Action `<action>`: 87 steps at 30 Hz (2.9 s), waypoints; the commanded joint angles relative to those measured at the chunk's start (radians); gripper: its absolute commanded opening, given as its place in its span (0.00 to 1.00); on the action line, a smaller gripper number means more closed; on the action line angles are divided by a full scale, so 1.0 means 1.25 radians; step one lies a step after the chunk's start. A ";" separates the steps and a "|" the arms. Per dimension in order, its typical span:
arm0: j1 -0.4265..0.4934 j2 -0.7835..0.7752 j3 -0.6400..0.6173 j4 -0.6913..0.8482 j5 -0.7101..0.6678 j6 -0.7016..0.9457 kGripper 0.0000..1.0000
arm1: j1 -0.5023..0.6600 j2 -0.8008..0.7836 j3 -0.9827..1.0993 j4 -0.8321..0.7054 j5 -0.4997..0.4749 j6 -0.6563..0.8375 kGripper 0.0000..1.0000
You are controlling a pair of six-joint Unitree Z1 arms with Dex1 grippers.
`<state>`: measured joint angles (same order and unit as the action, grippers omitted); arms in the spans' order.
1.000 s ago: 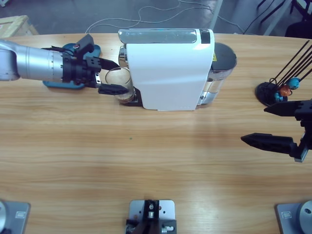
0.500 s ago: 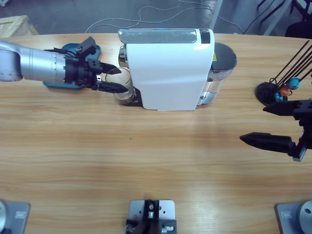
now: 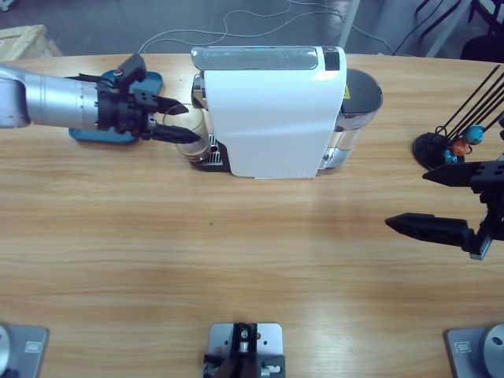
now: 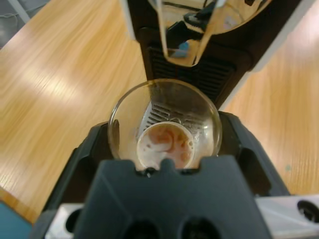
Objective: Pour coffee
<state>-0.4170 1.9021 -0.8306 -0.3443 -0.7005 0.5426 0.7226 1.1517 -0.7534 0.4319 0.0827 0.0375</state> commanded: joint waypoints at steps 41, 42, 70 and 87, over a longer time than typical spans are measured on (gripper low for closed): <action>0.206 -0.008 -0.001 -0.105 0.381 -0.293 0.99 | 0.002 -0.003 0.056 -0.022 -0.003 0.003 1.00; 0.206 -0.046 0.006 -0.097 0.381 -0.294 0.99 | 0.002 -0.007 0.058 -0.024 -0.008 0.005 1.00; -0.219 -0.803 0.128 0.607 0.383 -0.495 0.99 | 0.002 -0.212 -0.019 0.145 -0.118 -0.001 1.00; -0.220 -0.867 0.179 0.602 0.360 -0.495 1.00 | 0.002 -0.238 0.006 0.109 -0.112 0.004 1.00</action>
<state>-0.6811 0.8500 -0.6449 0.3967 -0.2372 -0.0678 0.7226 0.8270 -0.7867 0.5998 -0.0593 0.0424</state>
